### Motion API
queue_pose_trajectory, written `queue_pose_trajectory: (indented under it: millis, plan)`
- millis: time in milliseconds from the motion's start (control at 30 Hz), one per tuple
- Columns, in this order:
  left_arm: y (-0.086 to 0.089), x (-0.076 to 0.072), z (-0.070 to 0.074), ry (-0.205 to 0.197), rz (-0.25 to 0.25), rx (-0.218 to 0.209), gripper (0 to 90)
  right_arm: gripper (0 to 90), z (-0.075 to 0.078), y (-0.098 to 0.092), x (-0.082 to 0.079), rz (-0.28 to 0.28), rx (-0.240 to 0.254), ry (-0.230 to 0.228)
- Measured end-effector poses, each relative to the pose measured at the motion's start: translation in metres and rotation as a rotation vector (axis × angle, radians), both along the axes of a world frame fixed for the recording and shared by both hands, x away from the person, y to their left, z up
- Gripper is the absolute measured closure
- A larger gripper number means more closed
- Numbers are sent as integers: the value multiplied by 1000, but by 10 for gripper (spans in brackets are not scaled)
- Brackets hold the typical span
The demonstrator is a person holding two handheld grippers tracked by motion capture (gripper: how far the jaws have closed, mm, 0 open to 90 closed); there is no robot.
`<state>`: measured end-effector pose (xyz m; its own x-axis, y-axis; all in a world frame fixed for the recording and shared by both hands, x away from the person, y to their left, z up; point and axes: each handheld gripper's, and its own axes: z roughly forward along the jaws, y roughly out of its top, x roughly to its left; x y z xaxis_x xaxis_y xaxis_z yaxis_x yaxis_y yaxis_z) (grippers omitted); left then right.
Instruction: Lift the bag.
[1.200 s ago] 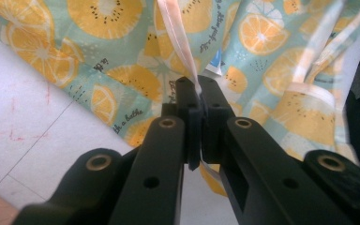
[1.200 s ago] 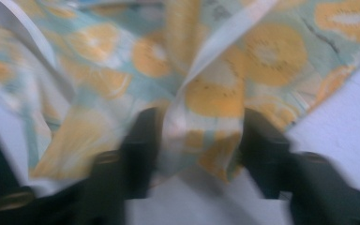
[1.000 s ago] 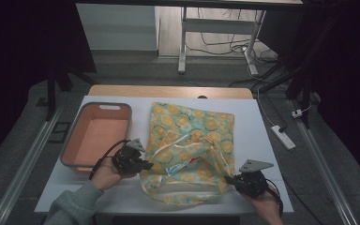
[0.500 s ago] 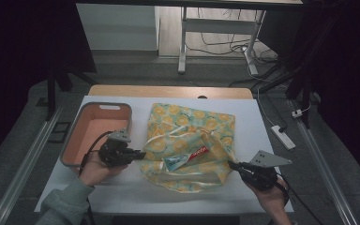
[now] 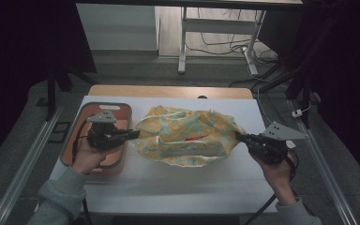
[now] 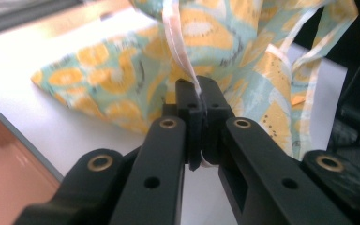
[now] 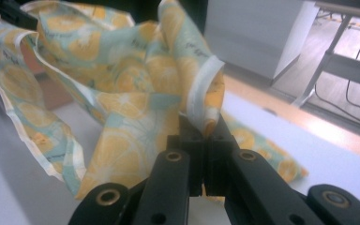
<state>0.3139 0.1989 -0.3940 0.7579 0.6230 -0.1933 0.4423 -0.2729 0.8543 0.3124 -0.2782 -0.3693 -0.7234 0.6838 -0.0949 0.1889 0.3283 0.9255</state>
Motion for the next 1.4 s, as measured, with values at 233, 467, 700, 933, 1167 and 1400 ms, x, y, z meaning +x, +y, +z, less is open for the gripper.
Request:
queue_pose_trajectory:
  millis: [233, 467, 700, 933, 1167, 1400]
  plan:
    - [7, -2, 18, -63, 10, -65, 890, 883, 25, 5, 2, -10, 50, -77]
    - [11, -5, 42, -137, 10, -118, 890, 885, 51, 5, 4, -21, 117, -156]
    - [11, 6, 54, -173, 40, -131, 890, 885, 70, 11, 18, -47, 114, -197]
    - [-3, 40, 39, -109, 69, -64, 889, 884, 50, 4, 52, -109, 113, -100]
    - [-11, 65, 0, 22, 65, 10, 887, 884, 5, 1, 78, -142, 85, 15]
    - [-13, 77, -25, 99, 76, 47, 886, 883, -39, 6, 98, -151, 49, 124]
